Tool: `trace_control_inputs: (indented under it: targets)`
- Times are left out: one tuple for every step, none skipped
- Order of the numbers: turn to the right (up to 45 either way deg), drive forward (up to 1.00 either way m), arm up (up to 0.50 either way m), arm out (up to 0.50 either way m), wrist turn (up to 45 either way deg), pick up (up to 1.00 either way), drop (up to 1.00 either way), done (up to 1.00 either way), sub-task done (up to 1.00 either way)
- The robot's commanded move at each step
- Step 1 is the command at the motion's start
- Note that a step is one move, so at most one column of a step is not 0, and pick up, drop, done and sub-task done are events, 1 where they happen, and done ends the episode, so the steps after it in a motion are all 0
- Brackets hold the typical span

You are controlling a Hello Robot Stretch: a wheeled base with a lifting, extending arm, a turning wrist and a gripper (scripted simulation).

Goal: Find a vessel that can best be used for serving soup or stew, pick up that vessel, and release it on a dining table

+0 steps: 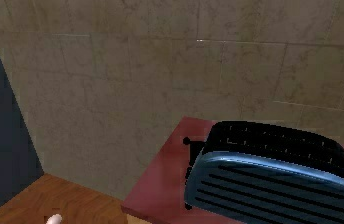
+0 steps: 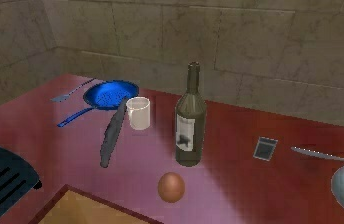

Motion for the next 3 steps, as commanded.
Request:
trace_control_inputs:
  targets:
    - [0.0,0.00,0.50,0.00,0.0,0.00,0.00,0.00,0.00]
    - [0.0,0.00,0.38,0.00,0.0,0.00,0.00,0.00,0.00]
    - [0.0,0.00,0.00,0.32,0.0,0.00,0.00,0.00,0.00]
